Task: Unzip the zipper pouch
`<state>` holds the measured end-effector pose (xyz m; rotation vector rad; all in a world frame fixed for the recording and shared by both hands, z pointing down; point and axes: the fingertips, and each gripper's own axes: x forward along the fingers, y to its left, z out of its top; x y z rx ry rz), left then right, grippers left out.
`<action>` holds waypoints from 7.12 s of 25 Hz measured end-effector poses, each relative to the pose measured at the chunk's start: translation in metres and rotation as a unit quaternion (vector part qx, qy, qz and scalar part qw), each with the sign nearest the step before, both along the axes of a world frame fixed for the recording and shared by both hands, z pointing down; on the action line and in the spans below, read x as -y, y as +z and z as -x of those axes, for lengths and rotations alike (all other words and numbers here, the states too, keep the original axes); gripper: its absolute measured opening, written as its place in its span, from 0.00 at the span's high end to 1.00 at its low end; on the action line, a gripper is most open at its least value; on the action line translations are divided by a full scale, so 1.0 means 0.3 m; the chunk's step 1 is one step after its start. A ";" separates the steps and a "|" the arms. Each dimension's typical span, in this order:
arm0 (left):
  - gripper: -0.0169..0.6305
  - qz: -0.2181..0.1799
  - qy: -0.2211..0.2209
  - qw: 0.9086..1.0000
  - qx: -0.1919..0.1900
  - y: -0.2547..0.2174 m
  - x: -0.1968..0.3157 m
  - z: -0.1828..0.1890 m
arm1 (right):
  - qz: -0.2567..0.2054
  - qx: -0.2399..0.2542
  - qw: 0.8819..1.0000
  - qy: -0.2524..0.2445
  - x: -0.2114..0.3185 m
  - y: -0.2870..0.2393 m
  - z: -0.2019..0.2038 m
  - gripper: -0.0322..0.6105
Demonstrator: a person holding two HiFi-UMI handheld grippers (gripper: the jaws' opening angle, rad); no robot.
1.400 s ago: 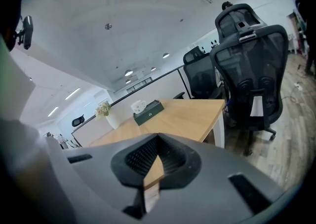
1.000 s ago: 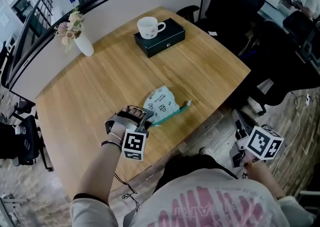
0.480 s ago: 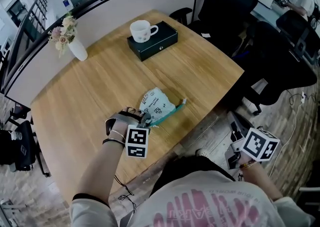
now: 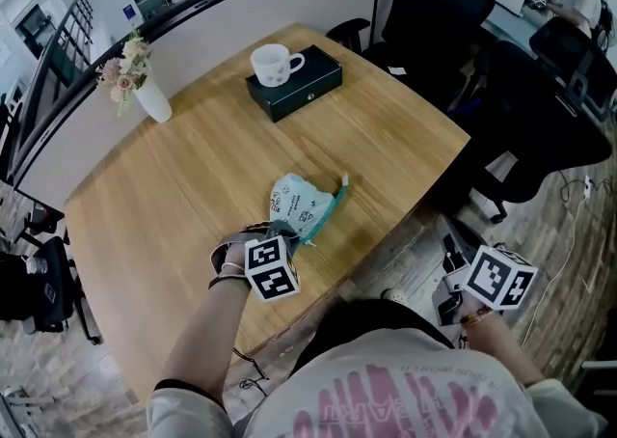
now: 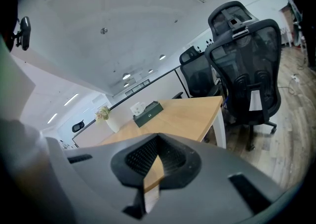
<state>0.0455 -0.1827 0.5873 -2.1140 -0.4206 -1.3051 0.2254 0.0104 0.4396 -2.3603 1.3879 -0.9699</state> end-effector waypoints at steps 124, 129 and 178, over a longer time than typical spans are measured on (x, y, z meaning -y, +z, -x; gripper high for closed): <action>0.95 0.320 -0.324 0.768 -0.450 -0.806 -0.049 0.318 | -0.171 -0.035 0.709 -0.683 0.801 -0.360 0.864 0.94; 0.95 0.322 -0.322 0.768 -0.450 -0.808 -0.055 0.317 | -0.169 -0.035 0.722 -0.670 0.814 -0.357 0.840 0.94; 0.95 0.339 -0.310 0.764 -0.454 -0.820 -0.077 0.344 | -0.163 -0.028 0.776 -0.608 0.880 -0.339 0.721 0.93</action>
